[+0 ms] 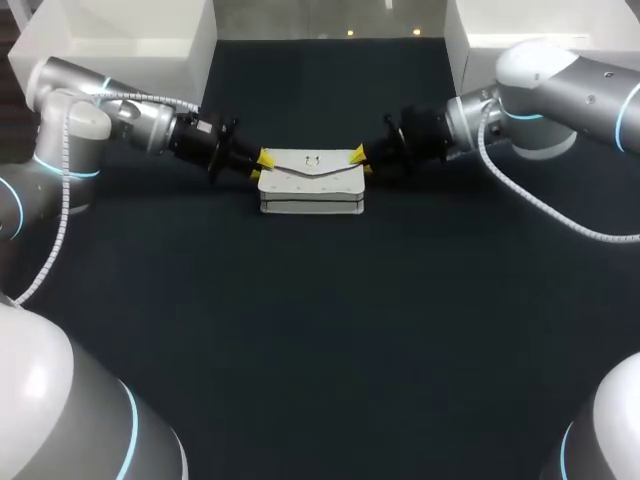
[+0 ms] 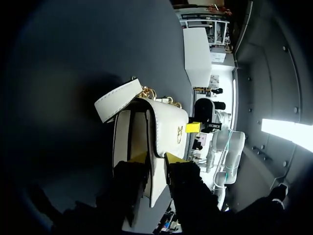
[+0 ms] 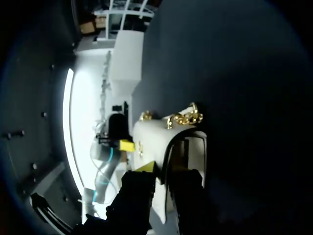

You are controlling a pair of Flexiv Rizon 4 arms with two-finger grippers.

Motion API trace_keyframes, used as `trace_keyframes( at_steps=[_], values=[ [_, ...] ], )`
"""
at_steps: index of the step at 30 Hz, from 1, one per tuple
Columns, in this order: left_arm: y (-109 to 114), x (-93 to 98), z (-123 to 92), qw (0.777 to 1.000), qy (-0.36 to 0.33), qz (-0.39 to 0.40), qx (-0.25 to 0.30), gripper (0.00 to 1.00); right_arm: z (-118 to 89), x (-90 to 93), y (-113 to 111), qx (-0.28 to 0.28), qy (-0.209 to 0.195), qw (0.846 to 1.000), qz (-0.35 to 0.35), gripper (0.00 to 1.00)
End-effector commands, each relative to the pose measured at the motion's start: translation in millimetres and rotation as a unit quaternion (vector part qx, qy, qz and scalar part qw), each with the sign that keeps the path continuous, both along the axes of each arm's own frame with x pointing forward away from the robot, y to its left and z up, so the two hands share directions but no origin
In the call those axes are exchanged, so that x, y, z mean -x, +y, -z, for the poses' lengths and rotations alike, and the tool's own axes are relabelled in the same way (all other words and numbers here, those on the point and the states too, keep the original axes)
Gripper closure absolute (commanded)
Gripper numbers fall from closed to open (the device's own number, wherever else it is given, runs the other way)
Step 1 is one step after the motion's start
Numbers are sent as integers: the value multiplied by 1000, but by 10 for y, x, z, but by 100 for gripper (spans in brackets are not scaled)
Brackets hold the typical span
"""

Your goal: Pick up the bag, open it, inspect its contents, close it, and place it on the opposite side

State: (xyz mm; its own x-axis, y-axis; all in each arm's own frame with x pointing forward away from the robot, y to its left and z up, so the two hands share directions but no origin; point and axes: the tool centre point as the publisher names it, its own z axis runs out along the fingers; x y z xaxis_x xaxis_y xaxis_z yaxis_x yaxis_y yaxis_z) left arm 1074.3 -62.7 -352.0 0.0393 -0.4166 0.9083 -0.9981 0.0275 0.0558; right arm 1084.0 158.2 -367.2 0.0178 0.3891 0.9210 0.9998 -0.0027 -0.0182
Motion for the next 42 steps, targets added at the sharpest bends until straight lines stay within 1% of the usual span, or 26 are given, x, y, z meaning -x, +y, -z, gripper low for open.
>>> trace_keyframes(
  at_steps=[1,2,3,4,5,6,8,9,11,12,13,19,22,23,24,25,26,27,28,29,35,36,38,39,40,42],
  values=[
    [-3,28,-32,1000,-6,-6,1,24,-31,49,-2,2,-3,1000,5,55],
    [-4,26,-36,1000,-7,-6,1,37,-37,51,0,2,-4,1000,5,53],
    [-4,25,-38,1000,-9,-8,1,53,-42,53,2,2,-5,1000,6,53],
    [-4,24,-39,1000,-9,-8,0,59,-46,55,4,2,-5,1000,6,54],
    [-6,20,-36,1000,-9,-9,0,63,-49,56,7,2,-6,1000,6,53],
    [-8,17,-29,1000,-10,-9,-1,63,-49,56,8,2,-6,1000,6,53],
    [-11,14,-9,1000,-9,-10,-2,66,-48,57,14,2,-6,1000,7,53],
    [-12,14,3,1000,-9,-11,-2,69,-45,57,18,2,-6,1000,7,53],
    [-11,13,26,1000,-7,-13,-3,77,-35,57,26,2,-5,1000,7,56],
    [-9,11,35,1000,-7,-15,-4,91,-31,58,29,2,-4,1000,7,66],
    [-7,7,43,1000,-6,-16,-4,100,-27,59,31,2,-3,1000,7,100],
    [7,10,78,1000,-6,-21,-4,100,-12,74,45,0,-3,1000,4,100],
    [25,24,61,1000,-6,-21,-3,100,-14,87,46,-1,-3,1000,3,100],
    [32,31,44,1000,-7,-21,-3,63,-23,93,44,0,-3,1000,2,100],
    [40,39,19,1000,-11,-21,-3,42,-38,100,39,1,-4,1000,2,100],
    [50,47,-8,1000,-14,-22,-2,16,-58,108,32,3,-3,1000,4,100],
    [63,56,-39,1000,-18,-22,0,0,-78,117,25,4,-4,1000,5,76],
    [75,64,-71,999,-22,-23,1,0,-102,129,18,7,-6,1000,7,52],
    [89,73,-104,999,-25,-23,3,0,-125,140,11,10,-8,1000,8,17],
    [100,83,-134,999,-28,-22,5,0,-150,154,4,13,-10,1000,9,0],
    [187,167,-297,999,-48,-23,6,0,-258,243,-52,26,-19,999,11,0],
    [205,177,-315,998,-51,-24,5,0,-270,260,-60,29,-20,999,11,2],
    [249,191,-339,998,-56,-28,0,0,-281,291,-72,33,-20,999,10,12],
    [273,194,-342,998,-57,-31,-1,0,-280,308,-76,36,-20,999,9,25],
    [300,195,-341,998,-57,-35,-2,0,-272,322,-80,38,-18,999,8,31],
    [349,198,-329,998,-56,-42,-6,0,-239,349,-90,42,-13,999,8,32]
  ],
)
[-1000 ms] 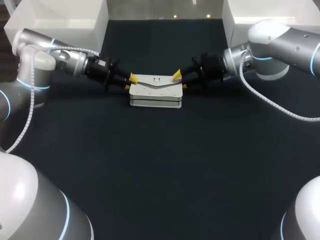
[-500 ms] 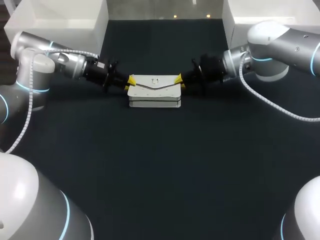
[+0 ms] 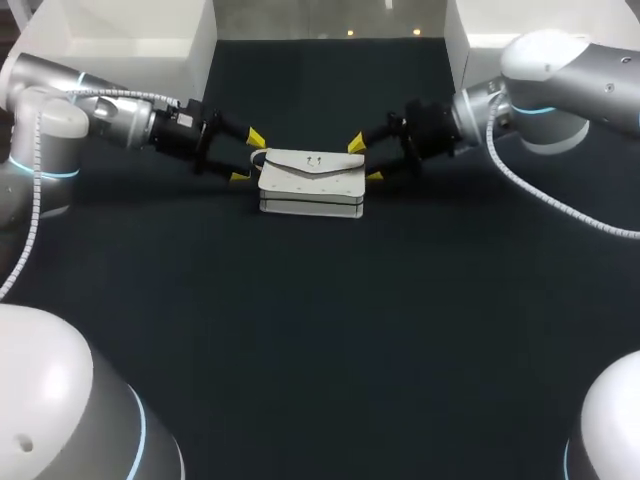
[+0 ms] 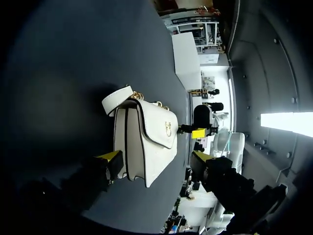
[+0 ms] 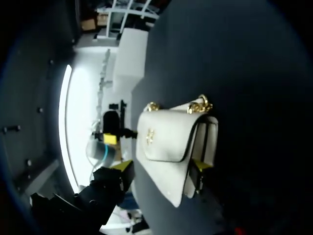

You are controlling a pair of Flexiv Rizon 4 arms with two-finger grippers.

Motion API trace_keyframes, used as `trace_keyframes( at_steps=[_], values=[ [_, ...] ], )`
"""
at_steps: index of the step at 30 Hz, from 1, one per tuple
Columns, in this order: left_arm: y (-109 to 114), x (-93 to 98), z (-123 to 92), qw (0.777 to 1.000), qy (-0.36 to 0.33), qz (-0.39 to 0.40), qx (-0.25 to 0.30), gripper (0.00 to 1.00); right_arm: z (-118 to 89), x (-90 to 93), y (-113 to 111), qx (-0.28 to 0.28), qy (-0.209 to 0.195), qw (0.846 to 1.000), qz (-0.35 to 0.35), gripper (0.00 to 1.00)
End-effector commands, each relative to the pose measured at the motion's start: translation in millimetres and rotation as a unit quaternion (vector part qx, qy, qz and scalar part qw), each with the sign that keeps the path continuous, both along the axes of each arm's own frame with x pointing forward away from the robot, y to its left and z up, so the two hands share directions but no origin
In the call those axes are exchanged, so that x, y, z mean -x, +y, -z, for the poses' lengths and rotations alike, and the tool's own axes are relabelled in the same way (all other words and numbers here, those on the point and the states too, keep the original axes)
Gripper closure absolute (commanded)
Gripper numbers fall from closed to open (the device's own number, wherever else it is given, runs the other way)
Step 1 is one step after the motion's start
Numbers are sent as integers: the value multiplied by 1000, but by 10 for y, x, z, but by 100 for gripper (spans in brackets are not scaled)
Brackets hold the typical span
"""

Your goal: Pick up the bag, open it, inspect its contents, close it, and place it on the opposite side

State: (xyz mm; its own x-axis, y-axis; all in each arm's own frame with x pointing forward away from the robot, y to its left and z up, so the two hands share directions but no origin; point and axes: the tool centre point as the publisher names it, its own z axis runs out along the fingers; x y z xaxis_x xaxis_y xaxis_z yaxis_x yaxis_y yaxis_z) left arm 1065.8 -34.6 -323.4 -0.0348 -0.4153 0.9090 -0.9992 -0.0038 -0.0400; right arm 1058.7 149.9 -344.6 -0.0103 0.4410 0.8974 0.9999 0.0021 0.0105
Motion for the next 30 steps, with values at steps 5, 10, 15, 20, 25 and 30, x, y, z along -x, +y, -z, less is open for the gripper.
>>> trace_keyframes(
  at_steps=[5,10,15,20,25,30],
  values=[
    [193,139,-9,999,-3,-40,-13,0,63,166,-23,12,10,1000,13,38],
    [364,160,-2,998,0,-57,-26,0,106,237,-22,12,13,1000,13,38],
    [535,184,-37,997,1,-66,-33,0,164,283,-15,8,19,1000,14,45],
    [673,171,-37,996,4,-77,-46,0,178,314,37,7,20,1000,12,51],
    [758,164,-26,995,6,-85,-52,0,180,307,87,7,20,1000,7,56],
    [799,178,-26,995,5,-89,-55,0,202,306,114,9,22,1000,6,82]
  ],
)
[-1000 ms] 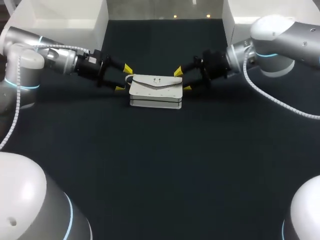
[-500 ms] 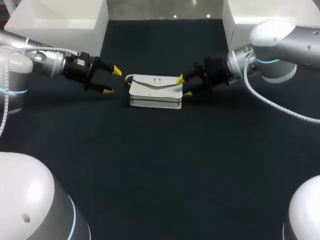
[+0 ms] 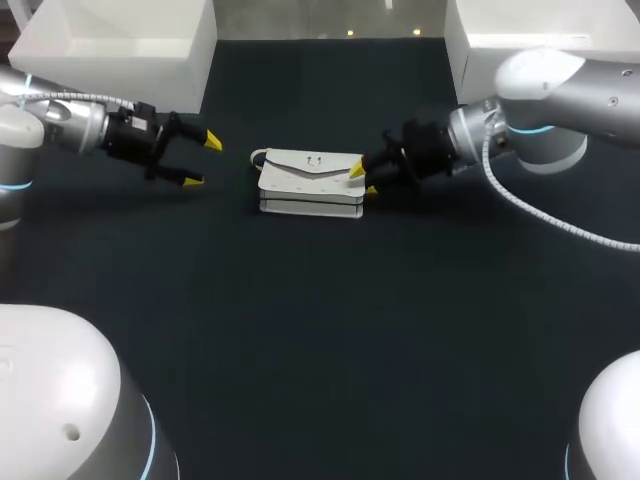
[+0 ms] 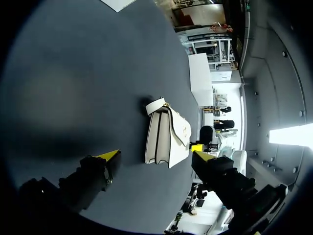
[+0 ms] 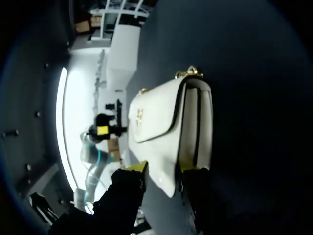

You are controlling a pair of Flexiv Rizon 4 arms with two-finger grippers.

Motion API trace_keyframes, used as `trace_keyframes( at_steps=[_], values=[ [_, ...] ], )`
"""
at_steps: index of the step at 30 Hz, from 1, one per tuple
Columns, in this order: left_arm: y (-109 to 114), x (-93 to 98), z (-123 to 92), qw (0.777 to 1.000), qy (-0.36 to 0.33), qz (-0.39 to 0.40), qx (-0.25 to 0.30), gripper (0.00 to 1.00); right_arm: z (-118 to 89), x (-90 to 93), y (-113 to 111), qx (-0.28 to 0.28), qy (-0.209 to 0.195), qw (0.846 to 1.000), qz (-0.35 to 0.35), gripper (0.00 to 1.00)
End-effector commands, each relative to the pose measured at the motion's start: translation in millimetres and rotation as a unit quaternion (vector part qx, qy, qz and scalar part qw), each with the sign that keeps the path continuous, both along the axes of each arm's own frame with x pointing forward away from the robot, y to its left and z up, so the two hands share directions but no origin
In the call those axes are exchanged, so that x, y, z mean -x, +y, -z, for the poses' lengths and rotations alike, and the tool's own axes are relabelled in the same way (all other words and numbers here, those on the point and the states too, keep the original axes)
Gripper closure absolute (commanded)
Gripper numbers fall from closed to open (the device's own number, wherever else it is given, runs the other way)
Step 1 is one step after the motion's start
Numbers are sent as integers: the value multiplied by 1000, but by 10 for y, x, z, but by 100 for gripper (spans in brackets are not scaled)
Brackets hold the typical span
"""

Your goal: Pick up the bag, open it, inspect its contents, close it, and place it on the opposite side

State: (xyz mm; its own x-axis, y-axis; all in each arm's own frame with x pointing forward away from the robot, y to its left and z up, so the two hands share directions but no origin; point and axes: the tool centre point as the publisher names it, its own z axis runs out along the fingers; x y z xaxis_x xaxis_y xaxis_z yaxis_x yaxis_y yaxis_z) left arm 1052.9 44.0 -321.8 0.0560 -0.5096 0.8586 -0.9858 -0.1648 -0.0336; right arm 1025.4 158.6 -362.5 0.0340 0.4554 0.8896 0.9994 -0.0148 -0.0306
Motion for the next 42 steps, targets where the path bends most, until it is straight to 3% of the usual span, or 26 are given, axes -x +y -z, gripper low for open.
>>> trace_keyframes(
  at_steps=[1,9,14,24,32,42],
  values=[
    [19,51,-8,1000,-3,-7,-2,0,30,-25,26,1,2,1000,-3,98],
    [106,42,-20,1000,-10,-4,-26,0,60,-39,-95,-2,7,1000,-3,100],
    [204,28,-57,998,-19,37,-52,0,25,-78,-237,5,8,999,-33,100],
    [513,26,-158,979,-1,106,-175,0,-15,-143,-765,35,18,996,-82,100],
    [752,68,-277,960,11,110,-256,0,-9,-189,-1162,19,24,994,-101,100],
    [752,68,-277,960,11,110,-256,0,-9,-189,-1162,19,24,994,-101,100]
  ],
)
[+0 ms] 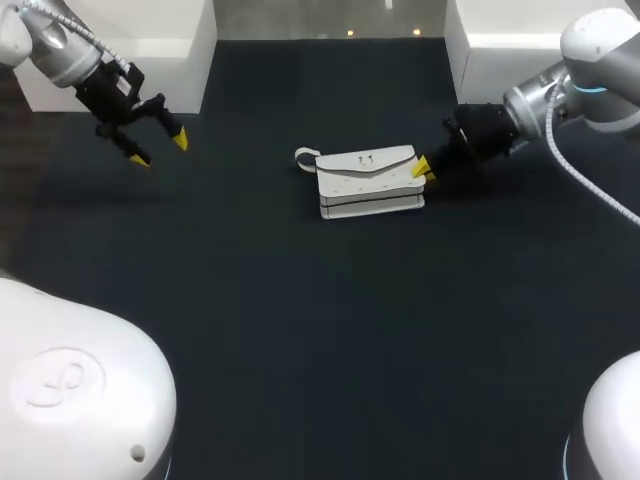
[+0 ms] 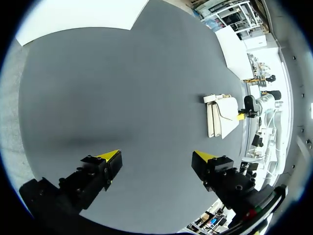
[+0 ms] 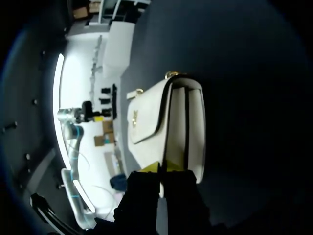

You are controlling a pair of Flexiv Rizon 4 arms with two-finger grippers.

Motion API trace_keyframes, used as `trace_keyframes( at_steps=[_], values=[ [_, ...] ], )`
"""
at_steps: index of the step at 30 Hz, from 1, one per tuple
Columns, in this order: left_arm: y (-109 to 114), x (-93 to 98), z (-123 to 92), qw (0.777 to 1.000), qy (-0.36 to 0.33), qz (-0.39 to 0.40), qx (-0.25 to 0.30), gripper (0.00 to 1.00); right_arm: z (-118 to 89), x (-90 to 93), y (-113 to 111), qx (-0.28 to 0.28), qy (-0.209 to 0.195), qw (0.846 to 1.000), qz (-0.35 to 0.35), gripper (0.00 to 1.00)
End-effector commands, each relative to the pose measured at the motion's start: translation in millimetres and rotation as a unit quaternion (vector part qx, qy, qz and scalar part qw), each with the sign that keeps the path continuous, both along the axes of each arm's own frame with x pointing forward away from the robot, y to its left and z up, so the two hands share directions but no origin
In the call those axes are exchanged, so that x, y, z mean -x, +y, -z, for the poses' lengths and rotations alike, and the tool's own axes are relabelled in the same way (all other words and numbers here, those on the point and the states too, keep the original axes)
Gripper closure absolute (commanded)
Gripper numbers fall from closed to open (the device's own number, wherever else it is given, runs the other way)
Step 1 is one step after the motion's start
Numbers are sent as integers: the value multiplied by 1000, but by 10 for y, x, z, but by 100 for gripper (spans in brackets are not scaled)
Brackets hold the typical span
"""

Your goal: Pick up the bag, open it, inspect its contents, close it, and place it on the opposite side

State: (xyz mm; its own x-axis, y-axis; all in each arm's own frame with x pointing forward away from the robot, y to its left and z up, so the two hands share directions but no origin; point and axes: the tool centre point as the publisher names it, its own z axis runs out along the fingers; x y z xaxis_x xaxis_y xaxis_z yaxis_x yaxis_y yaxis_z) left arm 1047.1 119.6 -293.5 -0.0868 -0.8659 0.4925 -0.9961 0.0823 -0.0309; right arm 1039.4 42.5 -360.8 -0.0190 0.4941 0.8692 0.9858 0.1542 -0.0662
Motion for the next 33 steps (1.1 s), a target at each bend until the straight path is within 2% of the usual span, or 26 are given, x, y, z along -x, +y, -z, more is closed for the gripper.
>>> trace_keyframes(
  at_steps=[1,12,14,23,33],
  values=[
    [-3,10,5,1000,-1,-1,0,0,8,-49,-1,-2,8,1000,-15,100],
    [-3,10,5,1000,-1,-1,0,0,8,-49,-1,-2,8,1000,-15,100],
    [32,3,-6,999,-7,8,-30,0,8,-49,-1,-2,8,1000,-15,100],
    [382,17,-127,992,-30,27,-120,0,-21,-230,-620,46,-6,999,0,100],
    [723,2,-19,983,-55,20,-177,0,7,-464,-1410,64,-14,998,-17,100]
  ],
)
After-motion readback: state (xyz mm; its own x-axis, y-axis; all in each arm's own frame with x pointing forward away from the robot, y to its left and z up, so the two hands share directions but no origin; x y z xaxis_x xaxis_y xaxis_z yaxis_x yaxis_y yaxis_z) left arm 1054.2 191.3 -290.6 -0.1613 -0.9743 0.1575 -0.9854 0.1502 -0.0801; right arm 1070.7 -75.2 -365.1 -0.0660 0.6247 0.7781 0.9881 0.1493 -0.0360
